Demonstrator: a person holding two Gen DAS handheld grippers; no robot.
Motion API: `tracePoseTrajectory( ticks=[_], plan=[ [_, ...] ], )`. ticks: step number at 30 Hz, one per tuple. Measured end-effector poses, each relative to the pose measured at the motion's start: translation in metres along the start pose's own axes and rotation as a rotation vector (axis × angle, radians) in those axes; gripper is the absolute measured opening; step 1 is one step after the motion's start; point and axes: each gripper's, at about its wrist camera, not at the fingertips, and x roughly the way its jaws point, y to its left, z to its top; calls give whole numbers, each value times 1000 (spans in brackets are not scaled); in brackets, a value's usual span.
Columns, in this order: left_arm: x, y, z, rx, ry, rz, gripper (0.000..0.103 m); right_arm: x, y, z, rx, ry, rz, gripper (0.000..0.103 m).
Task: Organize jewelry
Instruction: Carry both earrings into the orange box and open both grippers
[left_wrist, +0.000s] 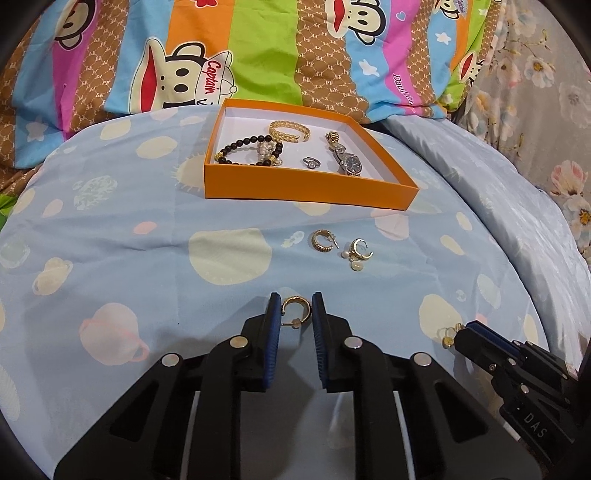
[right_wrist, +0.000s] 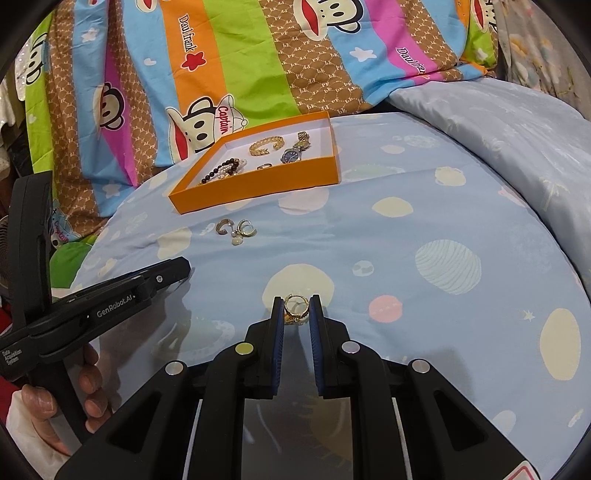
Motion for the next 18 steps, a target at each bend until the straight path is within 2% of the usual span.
tracePoseTrajectory(
  ticks=[6,10,14,18],
  plan=[
    [-9,-3,-4,9,-7,0,16,0,5,11,-12,-27,11,13],
    [-15,-3,1,10,-18,-5,16,-1,10,30,-24,-60,34,13],
    [-21,1,17,11,-51,4,16,-2,15,55,-45,-100,49,13],
    [-25,6,47,12,-106,13,16,6,20,87,-56,-119,78,13]
  ],
)
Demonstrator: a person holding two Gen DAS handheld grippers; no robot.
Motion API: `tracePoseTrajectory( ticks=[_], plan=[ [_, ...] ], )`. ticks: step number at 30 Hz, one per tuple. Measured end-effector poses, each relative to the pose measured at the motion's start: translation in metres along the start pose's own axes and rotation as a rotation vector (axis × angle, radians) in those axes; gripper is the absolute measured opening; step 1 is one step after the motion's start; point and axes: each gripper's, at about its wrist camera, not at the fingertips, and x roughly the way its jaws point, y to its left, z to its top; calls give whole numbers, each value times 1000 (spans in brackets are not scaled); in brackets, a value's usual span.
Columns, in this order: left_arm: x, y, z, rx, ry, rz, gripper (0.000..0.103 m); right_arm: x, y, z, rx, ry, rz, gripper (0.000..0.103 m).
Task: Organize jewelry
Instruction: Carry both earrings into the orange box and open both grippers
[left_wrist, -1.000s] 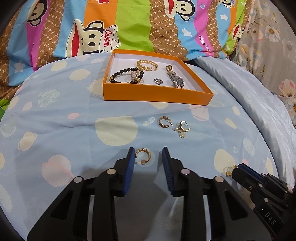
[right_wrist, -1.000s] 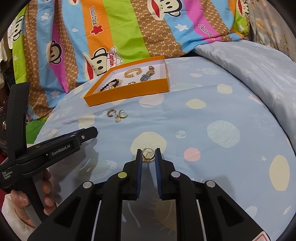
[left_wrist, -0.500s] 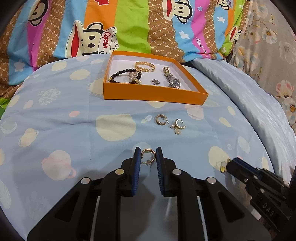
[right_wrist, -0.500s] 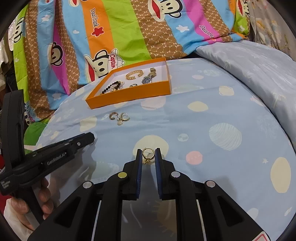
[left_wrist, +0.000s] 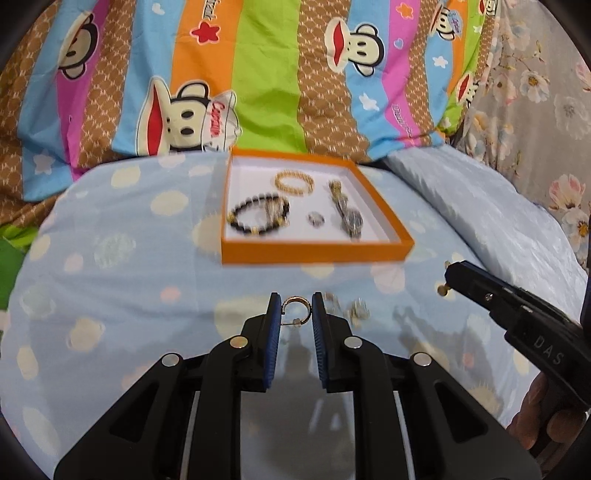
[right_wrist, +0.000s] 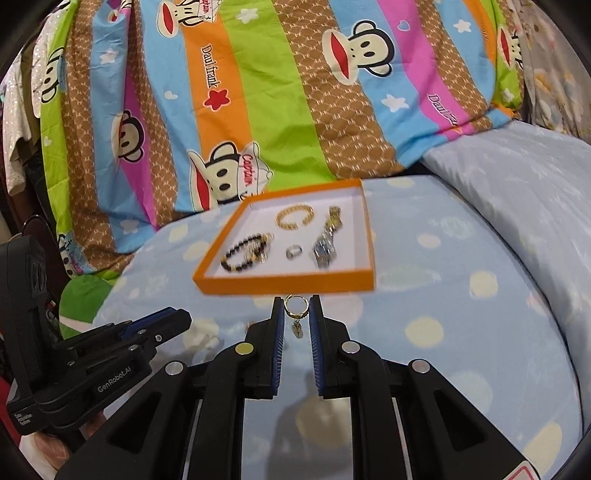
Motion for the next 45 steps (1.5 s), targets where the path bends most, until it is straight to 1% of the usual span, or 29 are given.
tracePoseTrajectory(
  ticks=[2,6,8,12,15,18,26,29,33,34,36,40,45],
  plan=[
    [3,3,20,2,-31,2,16,11,3,15,-10,-3,10,13],
    [15,7,52,26,-80,30,16,36,7,39,-26,1,20,13],
    [26,9,68,33,-93,43,16,52,7,50,-25,10,29,13],
    [52,16,91,27,-95,46,16,85,9,69,-24,30,39,13],
    [75,20,105,28,-87,60,16,106,9,79,-23,41,35,13],
    [97,26,117,10,-71,48,16,127,6,86,-12,59,37,13],
    [136,34,124,9,-45,56,16,160,-2,89,-6,88,17,13],
    [142,35,124,12,-42,69,16,166,-4,89,-6,95,16,13],
    [144,38,124,-1,-40,58,18,171,-3,88,-18,102,14,14],
    [144,39,124,-9,-39,56,20,171,-2,88,-21,102,14,14],
    [143,42,124,-30,-44,59,40,169,-2,87,-24,85,2,16],
    [134,44,126,-48,-68,57,41,155,-6,90,0,53,2,22],
    [110,40,122,-48,-90,66,41,118,-6,83,5,6,4,24]
  ],
)
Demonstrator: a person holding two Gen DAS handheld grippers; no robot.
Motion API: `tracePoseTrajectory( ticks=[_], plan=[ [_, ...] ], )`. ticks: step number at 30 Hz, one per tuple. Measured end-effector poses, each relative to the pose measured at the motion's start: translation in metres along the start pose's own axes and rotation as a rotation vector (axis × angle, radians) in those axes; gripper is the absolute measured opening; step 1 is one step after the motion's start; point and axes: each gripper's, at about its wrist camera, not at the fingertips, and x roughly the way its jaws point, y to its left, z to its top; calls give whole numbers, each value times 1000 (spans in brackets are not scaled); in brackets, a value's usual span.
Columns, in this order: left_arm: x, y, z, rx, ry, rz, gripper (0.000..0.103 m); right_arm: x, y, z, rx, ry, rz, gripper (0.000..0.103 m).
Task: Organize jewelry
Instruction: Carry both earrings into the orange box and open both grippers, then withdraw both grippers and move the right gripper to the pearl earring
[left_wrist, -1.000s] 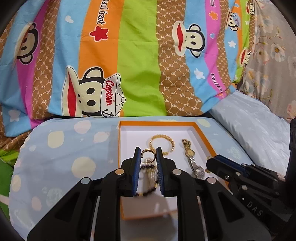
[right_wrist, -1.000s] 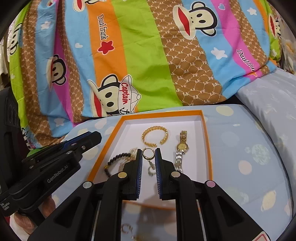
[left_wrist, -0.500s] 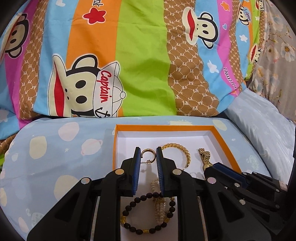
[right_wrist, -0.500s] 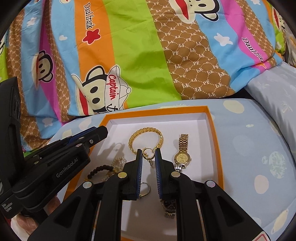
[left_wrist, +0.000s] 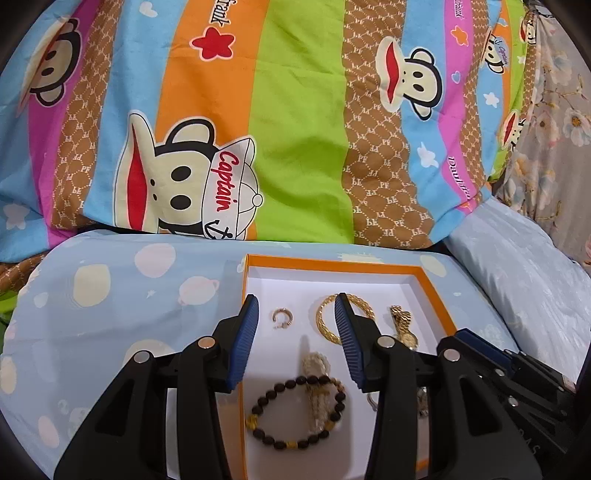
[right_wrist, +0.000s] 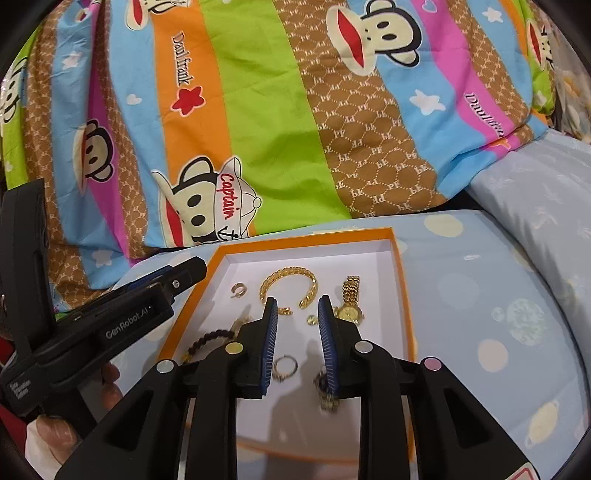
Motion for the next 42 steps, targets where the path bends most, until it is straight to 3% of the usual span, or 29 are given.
tracePoseTrajectory(
  ticks=[11,21,30,42],
  plan=[
    [-58,-21,-40,63,41,59,43,-66,14,-57,-38,-6,-40,34],
    [-85,-20,-82,64,108,74,46,-92,8,-107,20,52,-42,34],
    [-88,-6,-128,27,186,92,48,-91,9,-135,21,116,-48,34],
    [-89,1,-141,15,190,105,55,-57,35,-123,-48,157,-49,34]
  ],
)
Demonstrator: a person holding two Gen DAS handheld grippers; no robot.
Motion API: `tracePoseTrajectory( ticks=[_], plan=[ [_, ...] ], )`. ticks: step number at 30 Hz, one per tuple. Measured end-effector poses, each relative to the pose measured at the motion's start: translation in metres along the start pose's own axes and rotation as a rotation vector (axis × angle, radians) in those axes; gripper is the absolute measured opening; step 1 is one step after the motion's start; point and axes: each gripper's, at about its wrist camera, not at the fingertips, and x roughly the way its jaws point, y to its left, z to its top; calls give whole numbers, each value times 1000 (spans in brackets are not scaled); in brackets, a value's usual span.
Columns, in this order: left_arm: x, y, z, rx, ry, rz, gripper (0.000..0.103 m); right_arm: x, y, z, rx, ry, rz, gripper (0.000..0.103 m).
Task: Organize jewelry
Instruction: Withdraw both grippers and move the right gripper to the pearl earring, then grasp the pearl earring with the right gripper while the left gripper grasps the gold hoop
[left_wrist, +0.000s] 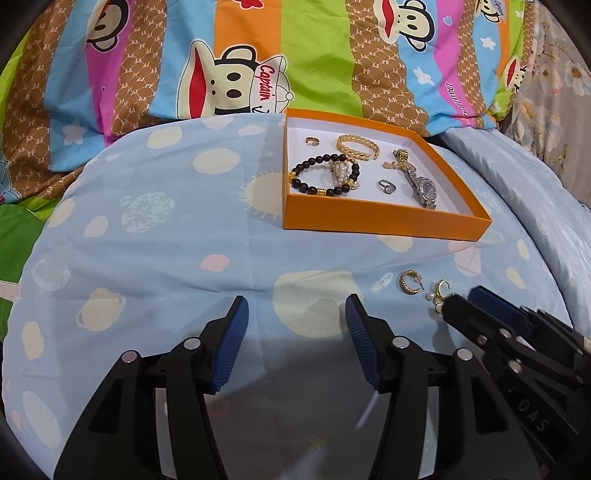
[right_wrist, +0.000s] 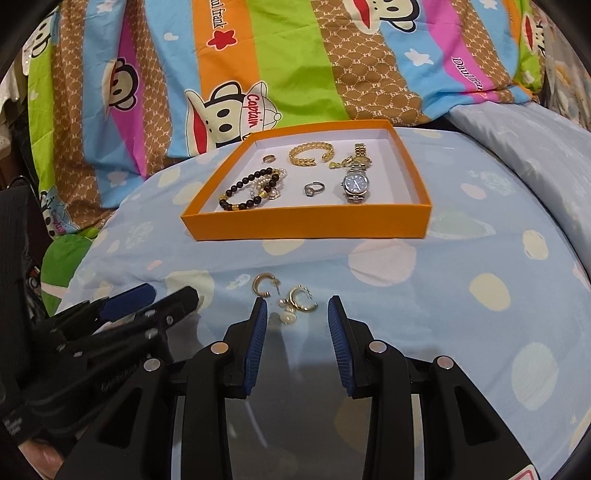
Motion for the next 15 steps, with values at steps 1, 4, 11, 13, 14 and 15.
tracePoseTrajectory(
  ticks=[1,4,11,13,14,15],
  plan=[
    [0,0,0,-1,1,-3,56,3,1,2,-2,7,-1,34],
    [1,1,1,-7,1,-9,56,12,1,6,4,33,-13,33],
    [2,-1,1,1,4,-19,61,14,-4,6,33,38,-1,19],
    [2,-1,1,2,4,-20,62,12,-6,6,42,30,-2,18],
    [2,-1,1,1,4,-21,62,10,-7,6,47,25,-2,18],
    [2,-1,1,2,4,-20,62,8,-8,5,53,19,-1,18]
  ],
)
